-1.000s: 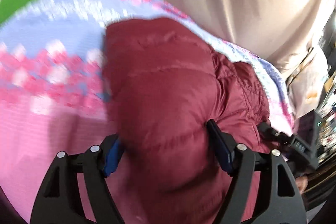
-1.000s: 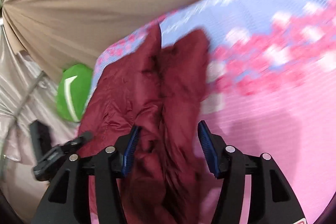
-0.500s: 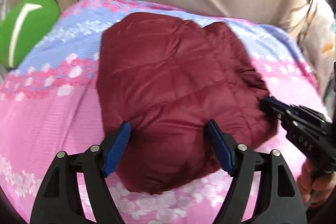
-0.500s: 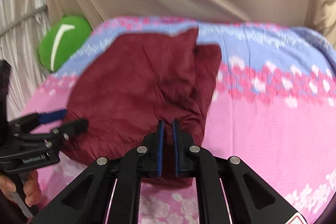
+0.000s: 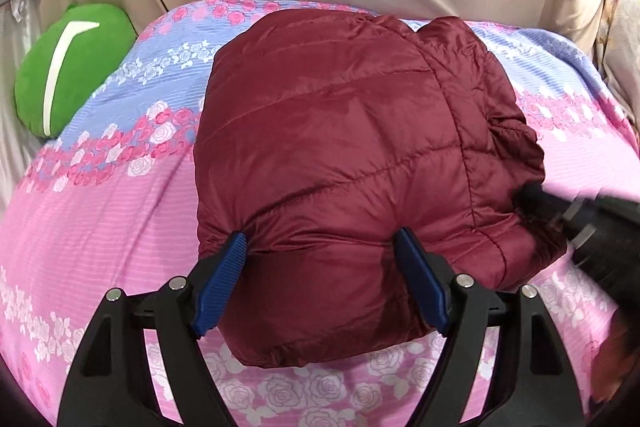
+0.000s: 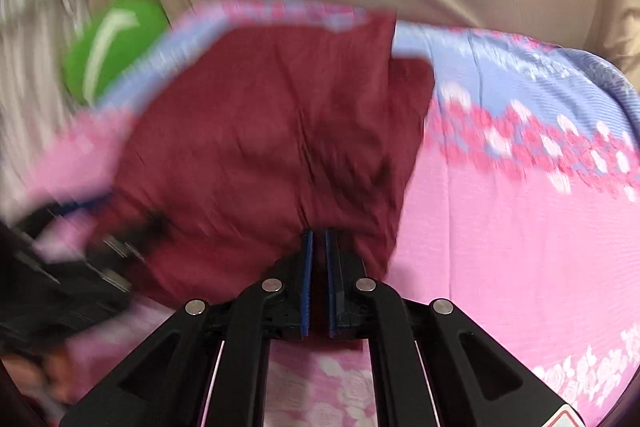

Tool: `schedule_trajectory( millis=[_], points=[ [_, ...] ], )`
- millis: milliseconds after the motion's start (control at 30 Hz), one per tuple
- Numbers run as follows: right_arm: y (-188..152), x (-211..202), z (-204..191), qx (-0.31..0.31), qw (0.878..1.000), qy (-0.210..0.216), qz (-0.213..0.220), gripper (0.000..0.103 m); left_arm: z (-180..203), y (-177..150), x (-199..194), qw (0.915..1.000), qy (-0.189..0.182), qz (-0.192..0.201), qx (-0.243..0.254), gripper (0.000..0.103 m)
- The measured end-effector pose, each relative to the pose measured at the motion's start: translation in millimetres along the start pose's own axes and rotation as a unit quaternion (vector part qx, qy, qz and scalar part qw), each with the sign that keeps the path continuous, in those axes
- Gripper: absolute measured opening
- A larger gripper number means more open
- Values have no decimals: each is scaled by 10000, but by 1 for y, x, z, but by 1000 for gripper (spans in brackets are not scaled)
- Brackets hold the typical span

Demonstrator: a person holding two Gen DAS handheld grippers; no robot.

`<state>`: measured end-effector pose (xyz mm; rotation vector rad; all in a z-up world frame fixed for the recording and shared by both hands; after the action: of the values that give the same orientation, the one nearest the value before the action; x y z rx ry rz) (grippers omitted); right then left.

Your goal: Fold large clothes

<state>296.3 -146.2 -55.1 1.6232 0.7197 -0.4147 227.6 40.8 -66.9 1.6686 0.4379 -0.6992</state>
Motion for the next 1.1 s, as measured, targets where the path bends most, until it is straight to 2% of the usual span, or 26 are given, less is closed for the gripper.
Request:
schedule_trajectory(
  millis=[100,167,267,367,533,700,800,833,900,967,1100],
  points=[
    [50,-24,3,-83,9989,-8,458,4,-2,1,0,10000,-61,-20,-39,75],
    [76,-20,9,-96,9986,-40,523,4,-3,2,-4,9999,-99,-17,-84,75],
    [104,12,24,57,9995,40,323,4,-13,14,-21,9987,-344,100,-376,74],
    [116,50,39,281,9996,65,52,4,-21,32,-30,9970,-483,238,-550,74],
    [95,113,65,469,9966,-165,-652,2,-27,53,-11,9972,-453,117,-582,73],
    [78,127,75,554,9961,-68,-688,2,-25,41,20,9970,-408,-195,-621,83],
    [85,110,78,693,9958,-43,-604,7,-31,39,25,9956,-489,-381,-696,84],
    [86,98,79,816,9954,68,-507,15,-35,39,23,9940,-611,-442,-792,83],
    [84,65,80,1061,9935,298,-281,24,-48,39,18,9888,-878,-524,-1090,84],
    [74,38,79,1158,9919,492,-174,38,-65,39,13,9814,-1121,-559,-1454,95],
    [35,11,66,952,9934,553,-321,38,-81,36,28,9748,-1214,-763,-1707,96]
  ],
)
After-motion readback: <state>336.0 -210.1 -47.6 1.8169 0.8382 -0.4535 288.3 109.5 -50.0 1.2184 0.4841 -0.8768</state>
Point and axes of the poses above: each gripper's, at about its wrist camera, not at the fingertips, and x roughly the way its jaws point, z to its right, y to its top, the point moved 7 cm from there along x, roughly the way its jaws point, and after that the axes turned 5 degrees about y, right-handed, at the moved point
